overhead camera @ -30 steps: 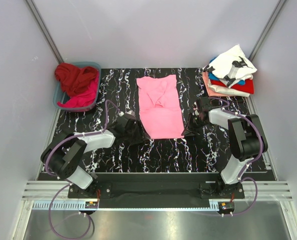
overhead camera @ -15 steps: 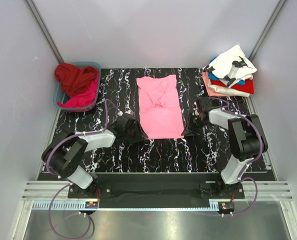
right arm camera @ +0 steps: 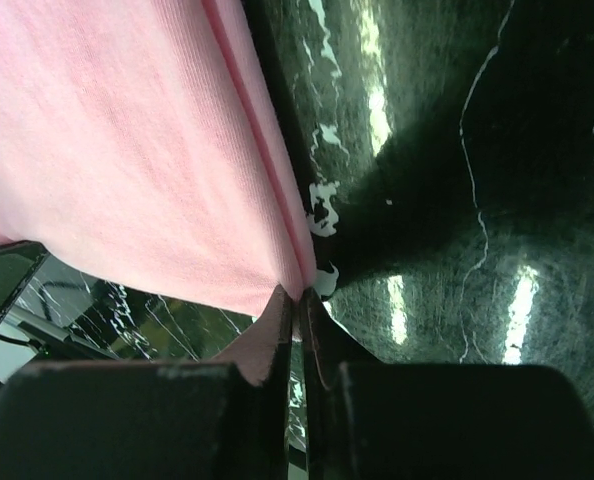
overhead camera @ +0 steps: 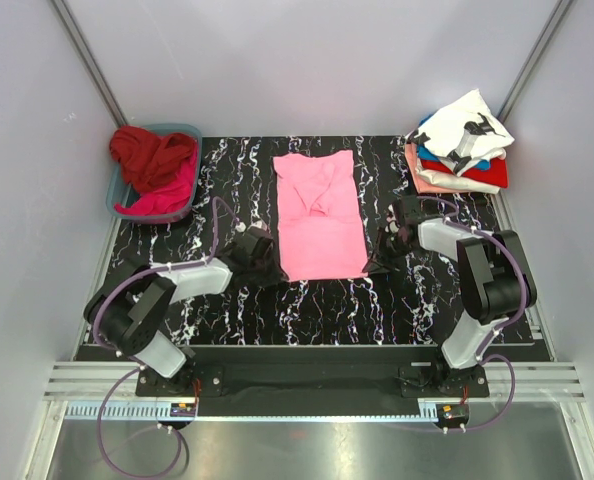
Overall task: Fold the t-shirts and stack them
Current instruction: Fold the tshirt
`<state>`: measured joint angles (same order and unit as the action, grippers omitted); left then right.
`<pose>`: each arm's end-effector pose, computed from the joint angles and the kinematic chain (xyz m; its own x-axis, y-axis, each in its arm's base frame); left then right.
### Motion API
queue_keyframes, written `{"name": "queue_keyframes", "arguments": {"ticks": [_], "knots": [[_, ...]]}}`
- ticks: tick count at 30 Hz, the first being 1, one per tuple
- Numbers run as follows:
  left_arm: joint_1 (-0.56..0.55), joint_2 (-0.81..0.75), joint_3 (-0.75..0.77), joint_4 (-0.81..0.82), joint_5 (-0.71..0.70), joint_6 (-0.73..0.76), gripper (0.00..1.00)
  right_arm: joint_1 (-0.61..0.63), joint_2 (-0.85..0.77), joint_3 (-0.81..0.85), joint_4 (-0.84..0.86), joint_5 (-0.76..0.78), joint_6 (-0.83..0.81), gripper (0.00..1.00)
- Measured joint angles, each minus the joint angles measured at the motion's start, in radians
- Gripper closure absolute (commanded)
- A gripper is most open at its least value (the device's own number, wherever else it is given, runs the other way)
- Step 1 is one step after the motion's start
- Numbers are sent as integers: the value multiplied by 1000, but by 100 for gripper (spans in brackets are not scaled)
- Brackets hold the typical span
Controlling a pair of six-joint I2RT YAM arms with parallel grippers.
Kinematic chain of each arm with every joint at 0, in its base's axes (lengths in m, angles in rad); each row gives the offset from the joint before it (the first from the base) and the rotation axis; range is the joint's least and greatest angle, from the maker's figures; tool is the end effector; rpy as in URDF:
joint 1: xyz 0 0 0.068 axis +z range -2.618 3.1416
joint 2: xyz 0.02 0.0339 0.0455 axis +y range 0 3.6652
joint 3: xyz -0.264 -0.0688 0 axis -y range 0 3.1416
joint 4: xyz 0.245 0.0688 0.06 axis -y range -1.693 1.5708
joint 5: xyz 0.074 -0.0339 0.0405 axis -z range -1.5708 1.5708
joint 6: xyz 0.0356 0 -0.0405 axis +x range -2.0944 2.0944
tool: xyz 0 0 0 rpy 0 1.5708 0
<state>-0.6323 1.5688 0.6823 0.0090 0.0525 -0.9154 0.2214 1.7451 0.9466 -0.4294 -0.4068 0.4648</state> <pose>0.2335 -0.1734 0.1413 -0.8675 -0.3459 -0.3575 -0.1157 0.8393 -0.5313 0.3048 0.0830 0.1394 -0.9699 0.2036 -0.1335 0.1156 0.8675 0.4838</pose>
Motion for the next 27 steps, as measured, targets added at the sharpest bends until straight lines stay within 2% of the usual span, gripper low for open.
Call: {"name": "queue_keyframes", "arguments": {"ticks": [6,13,19,23,27], "knots": [[-71,-101,0,-119,-55,-2,100,0,-113,-77,-24,-5,8,100],[-253,-243,-18,-224,-135,-56,100,3,-328,-201,-68,-27,35,100],[-405,-343,-26,-370,-199,-146,100,50,-588,-331,-149,-64,106,100],[-436,-391,-6,-485,-217,-170,99,60,-702,-323,-215,-74,144,100],[-427,-388,101,-622,-253,-156,94,61,-718,-236,-283,-59,157,100]]}}
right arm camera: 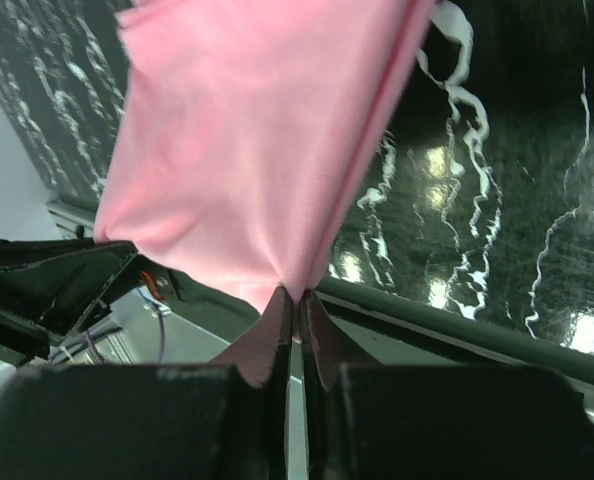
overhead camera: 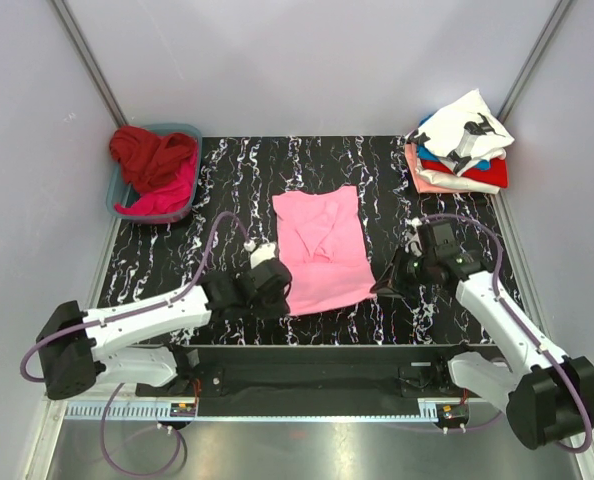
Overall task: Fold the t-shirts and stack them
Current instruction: Fold the tshirt
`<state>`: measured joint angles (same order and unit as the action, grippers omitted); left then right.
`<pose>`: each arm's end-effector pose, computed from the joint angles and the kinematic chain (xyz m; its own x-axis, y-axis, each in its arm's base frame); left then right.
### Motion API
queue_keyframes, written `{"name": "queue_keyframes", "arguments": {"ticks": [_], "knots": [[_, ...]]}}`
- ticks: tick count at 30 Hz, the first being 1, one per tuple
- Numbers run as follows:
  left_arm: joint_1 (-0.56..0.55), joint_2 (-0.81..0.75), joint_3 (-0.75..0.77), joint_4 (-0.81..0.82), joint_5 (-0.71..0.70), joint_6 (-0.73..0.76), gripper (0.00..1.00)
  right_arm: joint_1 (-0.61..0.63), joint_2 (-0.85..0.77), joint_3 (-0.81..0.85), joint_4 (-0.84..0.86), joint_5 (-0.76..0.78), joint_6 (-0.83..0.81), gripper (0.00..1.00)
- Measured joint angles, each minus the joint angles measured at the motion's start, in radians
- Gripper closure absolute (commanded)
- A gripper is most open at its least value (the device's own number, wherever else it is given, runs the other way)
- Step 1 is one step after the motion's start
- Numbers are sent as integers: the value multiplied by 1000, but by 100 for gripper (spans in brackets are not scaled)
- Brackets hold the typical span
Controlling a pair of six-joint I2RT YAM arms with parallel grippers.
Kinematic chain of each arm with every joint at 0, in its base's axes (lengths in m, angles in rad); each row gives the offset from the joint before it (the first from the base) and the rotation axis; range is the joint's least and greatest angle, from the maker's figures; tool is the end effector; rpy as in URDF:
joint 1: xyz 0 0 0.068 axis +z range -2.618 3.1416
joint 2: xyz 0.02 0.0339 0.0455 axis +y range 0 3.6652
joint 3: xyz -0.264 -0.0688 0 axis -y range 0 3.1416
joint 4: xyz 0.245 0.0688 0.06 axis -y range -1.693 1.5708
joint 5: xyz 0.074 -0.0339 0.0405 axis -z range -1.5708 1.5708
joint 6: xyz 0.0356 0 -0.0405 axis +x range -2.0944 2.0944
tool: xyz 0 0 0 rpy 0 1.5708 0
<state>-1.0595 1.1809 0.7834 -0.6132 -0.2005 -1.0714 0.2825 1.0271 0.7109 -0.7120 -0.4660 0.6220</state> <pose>0.1171 -0.1942 0.2259 -0.9033 -0.1481 -0.4025 0.0206 0.9224 -0.3856 0.1776 0.0682 0.2297 -0.9433 0.2682 -0.1955 0.0957 0.7838 0.6136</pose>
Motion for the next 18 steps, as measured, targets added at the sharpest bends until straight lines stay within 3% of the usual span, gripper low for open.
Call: {"name": "queue_keyframes", "arguments": {"ticks": [8,18], "knots": [[172,30,159,-50,10,115,93,0,174,257,-42,85,-40,100],[351,235,354,-78,76,280,95,-10,430,527,-89,137,-97,100]]}}
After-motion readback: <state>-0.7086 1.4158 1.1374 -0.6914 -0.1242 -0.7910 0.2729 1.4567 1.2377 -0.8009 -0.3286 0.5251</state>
